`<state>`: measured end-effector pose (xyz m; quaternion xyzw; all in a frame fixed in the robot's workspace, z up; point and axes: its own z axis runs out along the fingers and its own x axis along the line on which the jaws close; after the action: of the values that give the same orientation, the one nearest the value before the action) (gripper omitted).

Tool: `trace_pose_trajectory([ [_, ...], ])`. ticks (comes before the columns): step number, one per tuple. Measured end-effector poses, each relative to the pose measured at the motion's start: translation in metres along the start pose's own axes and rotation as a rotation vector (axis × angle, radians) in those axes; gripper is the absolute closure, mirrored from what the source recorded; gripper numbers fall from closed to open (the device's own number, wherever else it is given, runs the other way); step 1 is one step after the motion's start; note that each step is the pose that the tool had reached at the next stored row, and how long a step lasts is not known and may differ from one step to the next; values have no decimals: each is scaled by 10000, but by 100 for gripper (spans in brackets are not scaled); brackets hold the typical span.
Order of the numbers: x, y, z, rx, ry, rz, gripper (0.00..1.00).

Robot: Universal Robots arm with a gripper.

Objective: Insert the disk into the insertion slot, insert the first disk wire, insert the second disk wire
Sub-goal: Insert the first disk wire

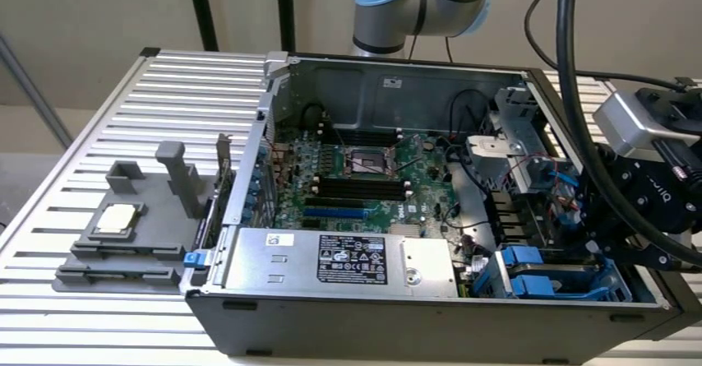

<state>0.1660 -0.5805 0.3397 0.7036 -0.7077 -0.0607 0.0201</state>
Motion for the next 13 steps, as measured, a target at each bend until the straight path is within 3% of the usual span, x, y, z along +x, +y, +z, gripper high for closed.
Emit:
trace_pose_trajectory([
  [13,1,-1,26,0,71,8,83],
])
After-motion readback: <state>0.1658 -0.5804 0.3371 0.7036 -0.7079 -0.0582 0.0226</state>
